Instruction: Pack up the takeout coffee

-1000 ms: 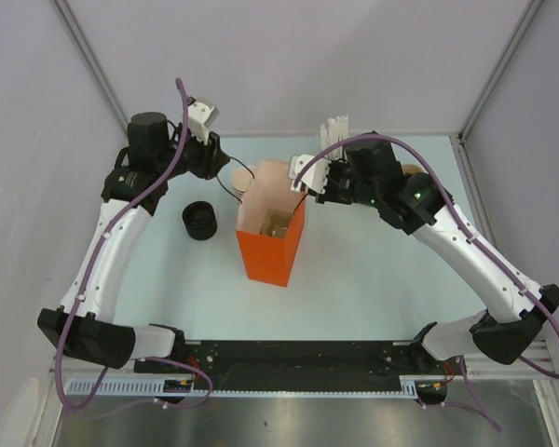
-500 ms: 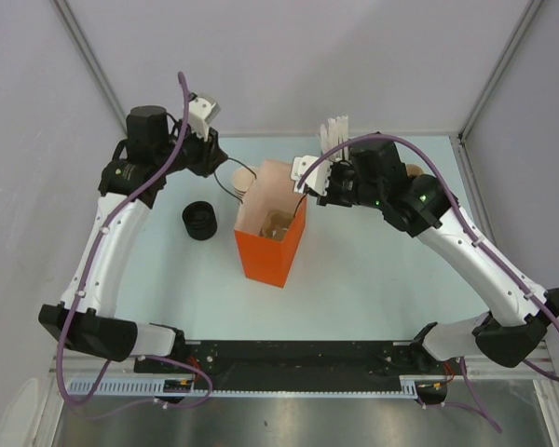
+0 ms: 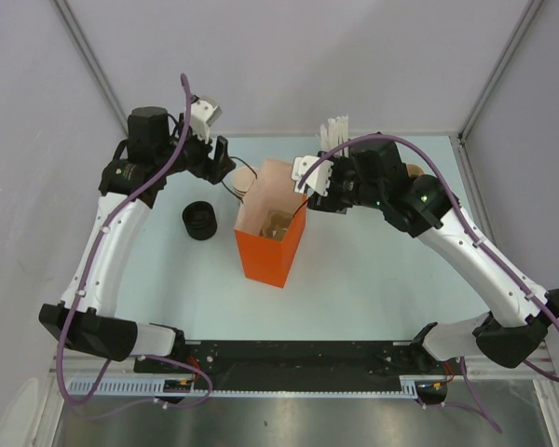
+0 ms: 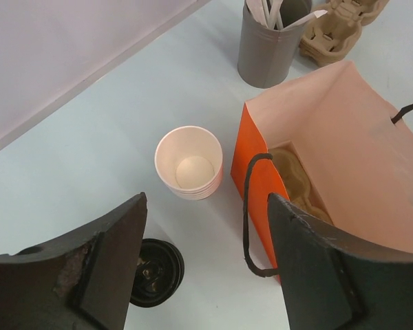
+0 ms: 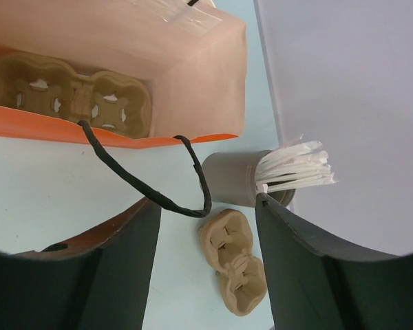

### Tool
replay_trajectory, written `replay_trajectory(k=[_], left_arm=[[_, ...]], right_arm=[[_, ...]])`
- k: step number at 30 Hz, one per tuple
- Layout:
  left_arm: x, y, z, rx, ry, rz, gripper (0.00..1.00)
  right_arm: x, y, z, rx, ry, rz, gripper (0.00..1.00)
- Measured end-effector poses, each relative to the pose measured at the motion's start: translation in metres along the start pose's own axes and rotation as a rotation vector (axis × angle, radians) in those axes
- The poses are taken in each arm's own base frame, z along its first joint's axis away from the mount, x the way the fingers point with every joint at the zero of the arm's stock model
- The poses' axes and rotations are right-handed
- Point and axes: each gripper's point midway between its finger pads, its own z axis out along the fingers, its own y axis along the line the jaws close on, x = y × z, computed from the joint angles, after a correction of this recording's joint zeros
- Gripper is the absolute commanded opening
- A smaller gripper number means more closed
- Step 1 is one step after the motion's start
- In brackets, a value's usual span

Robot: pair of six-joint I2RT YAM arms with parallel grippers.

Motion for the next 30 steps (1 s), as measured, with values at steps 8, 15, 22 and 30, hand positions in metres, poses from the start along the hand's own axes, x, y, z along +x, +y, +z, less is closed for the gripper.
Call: replay_trajectory(k=[8, 15, 22, 30], left_arm=[[0.000, 0.000, 0.000, 0.001, 0.001, 0.000, 0.78], [0.007, -0.003, 0.001, 0.015, 0.019, -0.009, 0.71], [0.009, -0.008, 0.000, 0.040, 0.026, -0.012, 0.58], [0.016, -0.014, 0.001, 0.071, 0.052, -0.020, 0.28]], right_arm=[[-0.005, 0.000, -0.003, -0.010, -0.013, 0.000, 0.60], [-0.012, -0.004, -0.008, -0.010, -0.032, -0.002, 0.52], [-0.009, 0.003, 0.000, -0.047, -0.025, -0.002, 0.44], [-0.012, 0.010, 0.002, -0.084, -0.045, 0.002, 0.09]])
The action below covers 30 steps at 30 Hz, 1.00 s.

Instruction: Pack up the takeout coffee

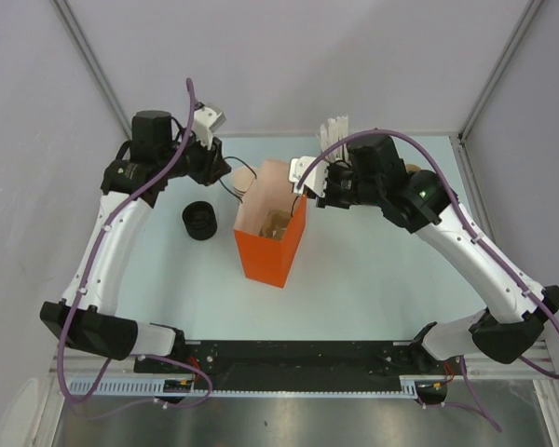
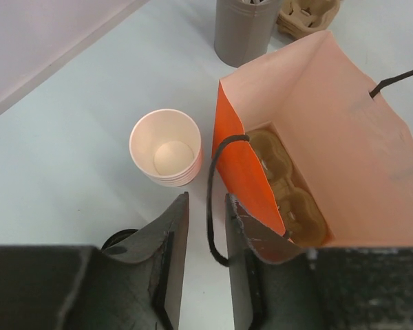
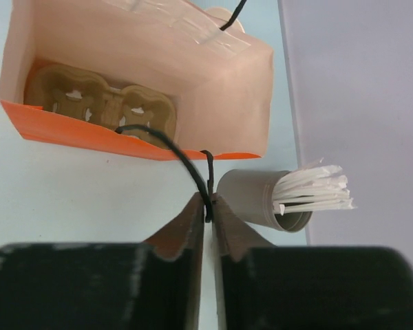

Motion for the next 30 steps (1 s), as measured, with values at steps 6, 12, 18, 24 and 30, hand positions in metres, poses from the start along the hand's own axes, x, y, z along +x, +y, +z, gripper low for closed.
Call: replay_trajectory(k=[6, 12, 18, 24, 30], left_arm=[[0.000, 0.002, 0.005, 0.012, 0.012, -0.003, 0.03], [-0.029, 0.005, 0.014, 0.033, -0.013, 0.002, 0.00], [-0.085, -0.006, 0.012, 0.062, -0.107, 0.073, 0.00], [-0.096, -0.023, 0.009, 0.103, -0.142, 0.103, 0.02], [-0.049, -0.025, 0.038, 0.134, -0.012, 0.054, 0.04]], right_arm=[[-0.002, 0.003, 0.001, -0.017, -0.014, 0.011, 0.00], [-0.011, -0.008, -0.005, 0.028, -0.029, 0.051, 0.00], [-0.029, -0.029, -0.020, 0.110, -0.071, 0.087, 0.00], [-0.033, -0.029, -0.022, 0.130, -0.088, 0.100, 0.00], [0.007, 0.001, 0.001, 0.097, 0.011, 0.106, 0.00]])
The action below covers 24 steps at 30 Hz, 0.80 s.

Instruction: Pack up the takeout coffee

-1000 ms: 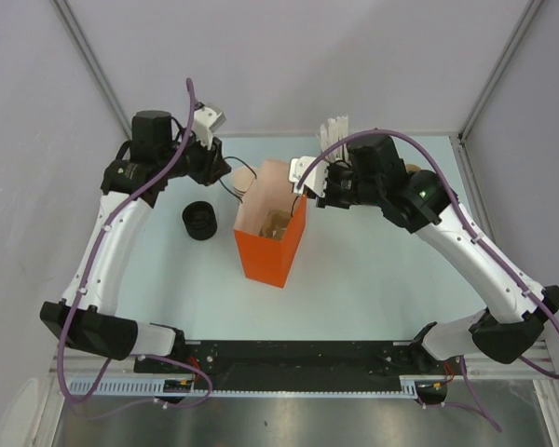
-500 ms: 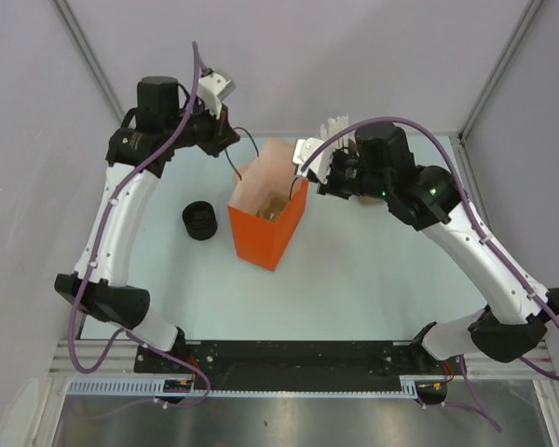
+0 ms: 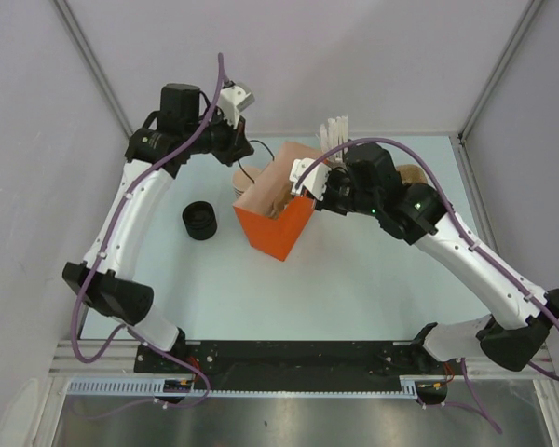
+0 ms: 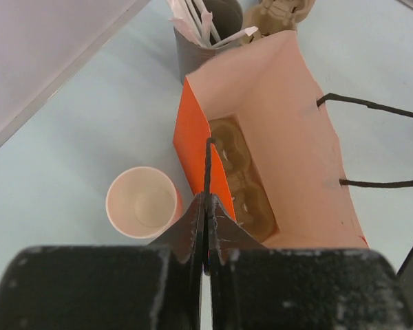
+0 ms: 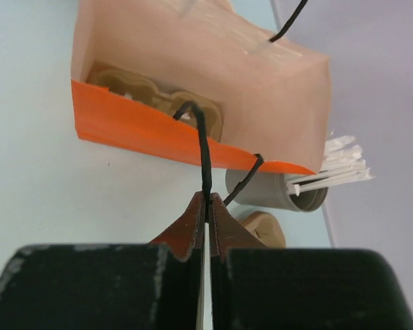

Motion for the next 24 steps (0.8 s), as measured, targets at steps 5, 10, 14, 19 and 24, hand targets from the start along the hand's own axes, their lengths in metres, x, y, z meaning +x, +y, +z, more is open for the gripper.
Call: replay_trajectory(k=[5, 10, 14, 19, 24], left_arm=[[0.007, 0.008, 0.012, -0.010, 0.033, -0.015, 0.04], [-0.015, 0.011, 0.008, -0.020, -0.005, 0.009, 0.04], [-0.030, 0.007, 0.003, -0.016, -0.038, 0.041, 0.05], [-0.035, -0.008, 0.004, 0.028, -0.044, 0.079, 0.04], [-0.028, -0.030, 0.013, 0.100, -0.025, 0.127, 0.03]], right_arm=[[0.017, 0.001, 0.009, 0.018, 0.046, 0.006, 0.00], [0.012, -0.009, 0.005, 0.062, 0.025, 0.009, 0.00], [0.012, -0.002, -0.004, 0.040, 0.018, 0.001, 0.00], [0.027, 0.033, -0.028, -0.065, 0.034, -0.018, 0.00], [0.059, 0.080, -0.042, -0.211, 0.095, -0.014, 0.00]])
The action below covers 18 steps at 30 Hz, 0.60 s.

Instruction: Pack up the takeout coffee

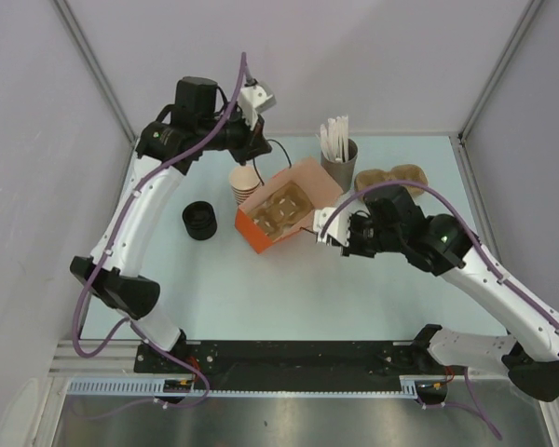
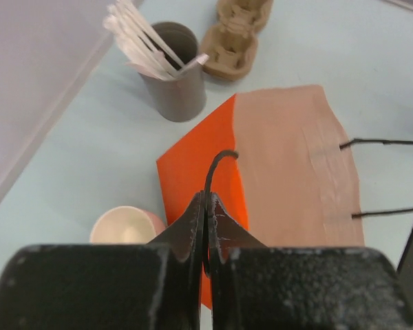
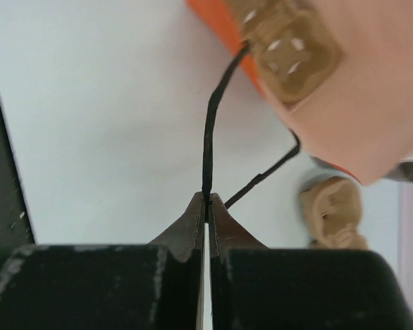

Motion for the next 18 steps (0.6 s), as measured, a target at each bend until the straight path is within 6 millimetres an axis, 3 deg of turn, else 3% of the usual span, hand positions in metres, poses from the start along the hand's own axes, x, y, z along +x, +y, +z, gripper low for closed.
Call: replay_trajectory(k=[6, 13, 18], left_arm=[[0.026, -0.042, 0.012, 0.100, 0.063, 0.058, 0.02], [0.025, -0.085, -0.011, 0.160, 0.033, 0.154, 0.04], [0.022, -0.096, -0.023, 0.173, 0.010, 0.169, 0.05]], right_arm=[[0.053, 0.060, 0.006, -0.164, 0.111, 0.023, 0.00], [0.083, 0.107, 0.008, -0.286, 0.162, 0.037, 0.00], [0.096, 0.127, 0.009, -0.334, 0.196, 0.050, 0.00]])
